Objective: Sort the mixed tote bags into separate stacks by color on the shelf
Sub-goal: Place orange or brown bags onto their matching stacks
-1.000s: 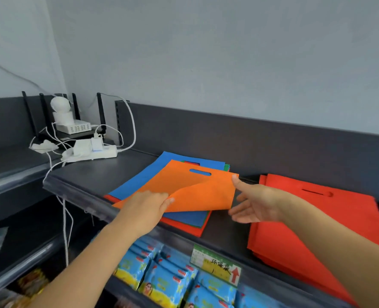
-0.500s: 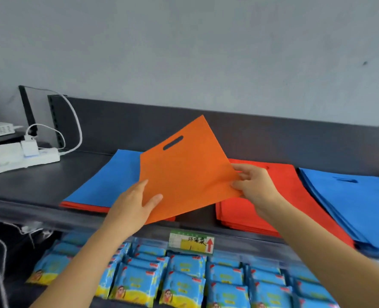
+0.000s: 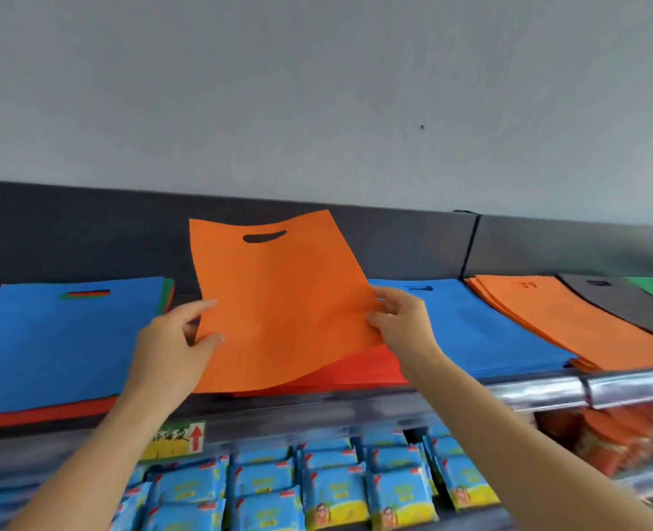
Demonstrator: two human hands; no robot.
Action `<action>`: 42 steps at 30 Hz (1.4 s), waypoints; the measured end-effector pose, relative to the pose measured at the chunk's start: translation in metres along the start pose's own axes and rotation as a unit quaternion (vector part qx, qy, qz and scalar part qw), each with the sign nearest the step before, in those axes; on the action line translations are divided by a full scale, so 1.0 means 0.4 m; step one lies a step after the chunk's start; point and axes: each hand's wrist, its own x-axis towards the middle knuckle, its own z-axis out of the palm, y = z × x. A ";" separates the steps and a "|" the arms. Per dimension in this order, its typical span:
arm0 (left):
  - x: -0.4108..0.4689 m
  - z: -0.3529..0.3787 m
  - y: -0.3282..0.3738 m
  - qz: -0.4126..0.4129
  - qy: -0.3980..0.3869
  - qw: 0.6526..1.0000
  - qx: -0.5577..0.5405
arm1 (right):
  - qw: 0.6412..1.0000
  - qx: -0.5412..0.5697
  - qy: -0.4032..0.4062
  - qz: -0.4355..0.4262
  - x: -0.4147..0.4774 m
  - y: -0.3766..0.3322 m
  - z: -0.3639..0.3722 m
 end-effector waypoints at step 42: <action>-0.117 1.153 0.758 0.187 -0.318 0.898 0.239 | 0.867 -0.496 -0.023 -0.041 0.412 0.370 -1.045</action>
